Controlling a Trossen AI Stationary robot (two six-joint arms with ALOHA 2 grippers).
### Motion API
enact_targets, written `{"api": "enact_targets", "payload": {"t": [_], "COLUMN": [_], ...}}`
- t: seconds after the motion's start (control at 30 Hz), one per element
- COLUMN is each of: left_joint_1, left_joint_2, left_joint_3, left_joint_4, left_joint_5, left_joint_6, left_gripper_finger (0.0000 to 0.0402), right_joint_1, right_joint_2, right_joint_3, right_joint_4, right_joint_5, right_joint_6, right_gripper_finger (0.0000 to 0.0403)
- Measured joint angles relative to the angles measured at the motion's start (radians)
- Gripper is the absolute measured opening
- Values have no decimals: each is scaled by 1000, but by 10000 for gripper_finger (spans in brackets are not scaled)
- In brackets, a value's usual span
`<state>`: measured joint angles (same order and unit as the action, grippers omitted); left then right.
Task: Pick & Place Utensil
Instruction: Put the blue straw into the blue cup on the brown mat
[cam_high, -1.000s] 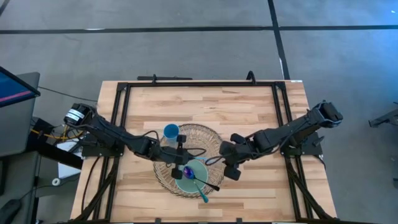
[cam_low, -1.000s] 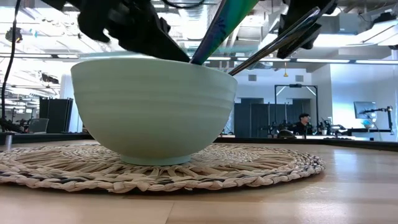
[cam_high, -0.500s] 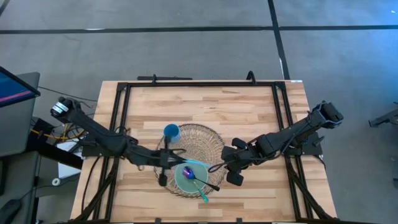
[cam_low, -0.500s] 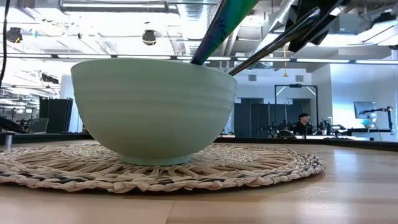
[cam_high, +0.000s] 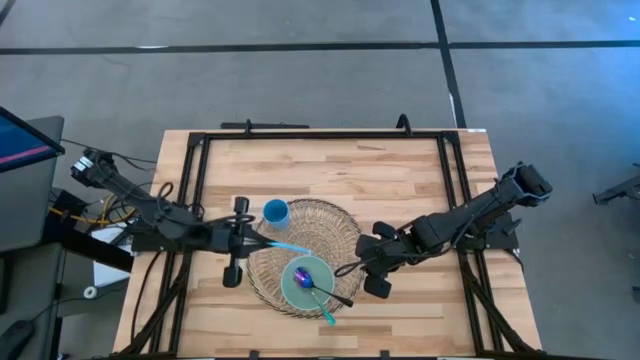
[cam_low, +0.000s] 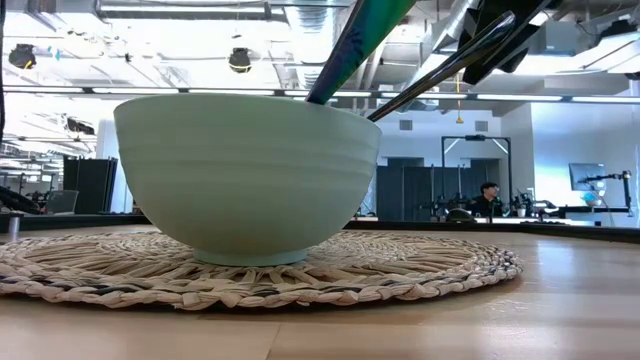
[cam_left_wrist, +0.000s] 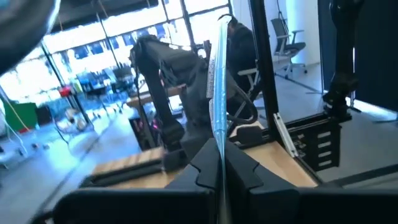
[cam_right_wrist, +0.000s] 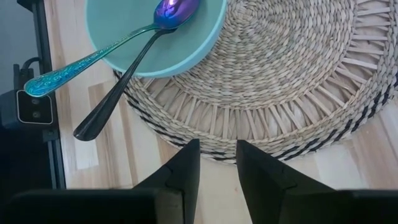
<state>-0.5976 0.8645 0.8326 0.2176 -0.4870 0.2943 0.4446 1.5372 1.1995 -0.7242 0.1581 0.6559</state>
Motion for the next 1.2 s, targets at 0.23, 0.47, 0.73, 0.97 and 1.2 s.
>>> {"api": "enact_targets", "payload": {"t": [0.23, 0.47, 0.73, 0.97, 1.2], "left_joint_1": [33, 95, 184, 305, 390], "left_joint_2": [-8, -8, -8, 30, 148], "left_joint_3": [-62, -259, -526, -673, -657], "left_joint_4": [32, 427, 940, 1186, 1292], "left_joint_5": [0, 1, 186, 327, 366], "left_joint_6": [34, 79, 148, 80, 50], "left_gripper_finger": [4, 4, 4, 4, 4], "right_joint_1": [0, 0, 0, -1, -14], "right_joint_2": [0, 0, 7, 6, 6], "right_joint_3": [0, 0, -1, -1, -1], "right_joint_4": [3, 4, 7, 21, 38], "right_joint_5": [4, 4, 7, 38, 60], "right_joint_6": [0, 0, -1, -8, -11], "right_gripper_finger": [99, 99, 99, 99, 99]}}
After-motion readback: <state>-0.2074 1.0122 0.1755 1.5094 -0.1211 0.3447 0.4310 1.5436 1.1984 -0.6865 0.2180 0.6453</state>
